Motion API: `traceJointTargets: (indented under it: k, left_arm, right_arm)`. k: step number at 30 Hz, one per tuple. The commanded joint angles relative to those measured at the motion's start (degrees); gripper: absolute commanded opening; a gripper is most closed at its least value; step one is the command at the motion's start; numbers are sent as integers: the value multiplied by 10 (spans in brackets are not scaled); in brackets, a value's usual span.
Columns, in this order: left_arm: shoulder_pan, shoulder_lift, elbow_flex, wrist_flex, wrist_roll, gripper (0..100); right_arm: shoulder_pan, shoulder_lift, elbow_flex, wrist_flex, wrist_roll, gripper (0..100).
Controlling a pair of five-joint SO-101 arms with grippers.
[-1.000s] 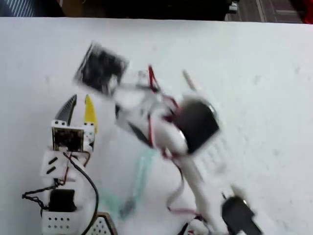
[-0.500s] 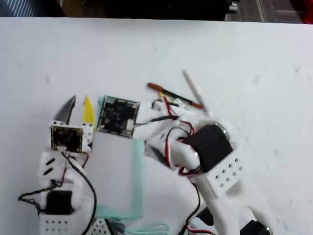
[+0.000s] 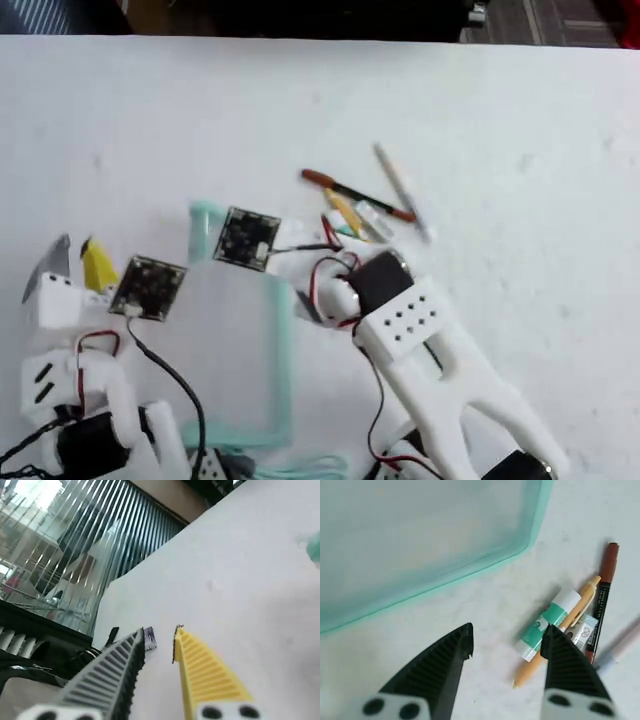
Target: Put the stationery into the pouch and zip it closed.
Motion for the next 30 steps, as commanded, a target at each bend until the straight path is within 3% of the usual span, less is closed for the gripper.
traceJointTargets:
  k: [1, 6, 10, 11, 14, 18, 22, 25, 30]
  left_arm:
    - [-9, -1, 11, 58, -6, 124]
    - [3, -1, 120, 69, -3, 124]
    - [-18, -1, 188, 59, 62, 118]
    - [-23, -1, 193, 50, 89, 100]
    - [-29, -1, 189, 17, 178, 15]
    - [-22, -1, 141, 17, 279, 20]
    - [-7, -1, 27, 73, 346, 23]
    - [64, -1, -55, 108, 368, 24]
    - [273, -1, -121, 139, 367, 25]
  right_arm:
    - [7, -8, 30, -55, -41, 208]
    - [37, -8, 81, -135, -89, 183]
    - [129, -9, 50, -178, -187, 5]
    - [150, -9, 32, -180, -211, 19]
    - [177, -4, -17, -177, -257, 30]
    - [148, 69, -32, -158, -255, 18]
    - [137, 218, -57, -160, -255, 16]
    - [134, 333, -120, -145, -259, 16]
    - [108, 485, -244, -80, -261, 16]
